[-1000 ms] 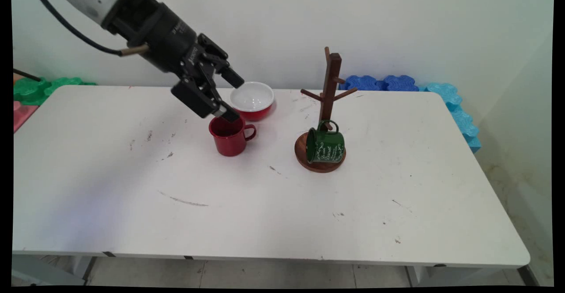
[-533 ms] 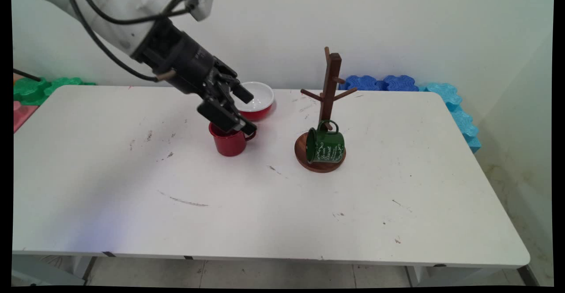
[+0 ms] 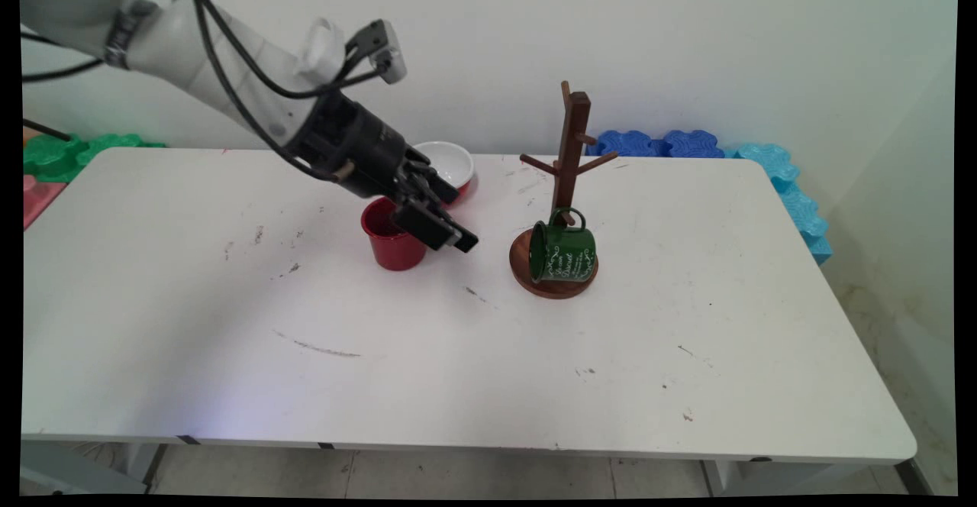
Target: Pick up the green mug from the rack
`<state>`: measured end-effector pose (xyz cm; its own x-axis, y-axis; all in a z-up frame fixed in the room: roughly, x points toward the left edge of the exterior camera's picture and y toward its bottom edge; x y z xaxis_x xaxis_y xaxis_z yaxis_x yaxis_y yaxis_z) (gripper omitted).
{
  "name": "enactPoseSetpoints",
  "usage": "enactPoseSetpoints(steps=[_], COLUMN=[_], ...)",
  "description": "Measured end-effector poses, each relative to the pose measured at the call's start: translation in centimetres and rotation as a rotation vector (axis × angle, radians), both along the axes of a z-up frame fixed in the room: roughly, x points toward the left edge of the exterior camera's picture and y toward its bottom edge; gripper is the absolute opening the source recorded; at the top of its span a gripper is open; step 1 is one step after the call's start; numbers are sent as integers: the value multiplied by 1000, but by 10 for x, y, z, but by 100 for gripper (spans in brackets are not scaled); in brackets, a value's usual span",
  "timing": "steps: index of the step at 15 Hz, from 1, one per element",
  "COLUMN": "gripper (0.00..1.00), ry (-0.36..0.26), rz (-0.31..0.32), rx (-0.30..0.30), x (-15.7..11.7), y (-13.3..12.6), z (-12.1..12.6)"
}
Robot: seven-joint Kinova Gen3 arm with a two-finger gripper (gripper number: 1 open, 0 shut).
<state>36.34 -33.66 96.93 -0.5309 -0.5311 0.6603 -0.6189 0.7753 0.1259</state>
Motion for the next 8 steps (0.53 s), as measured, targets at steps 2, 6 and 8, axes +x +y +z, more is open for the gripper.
enactPoseSetpoints(steps=[2, 6, 8], gripper=[100, 100, 100], ry=[20, 70, 96], rz=[35, 98, 128], rx=[13, 38, 50], x=[-4, -10, -13], y=[-4, -11, -15], z=[-13, -36, -46])
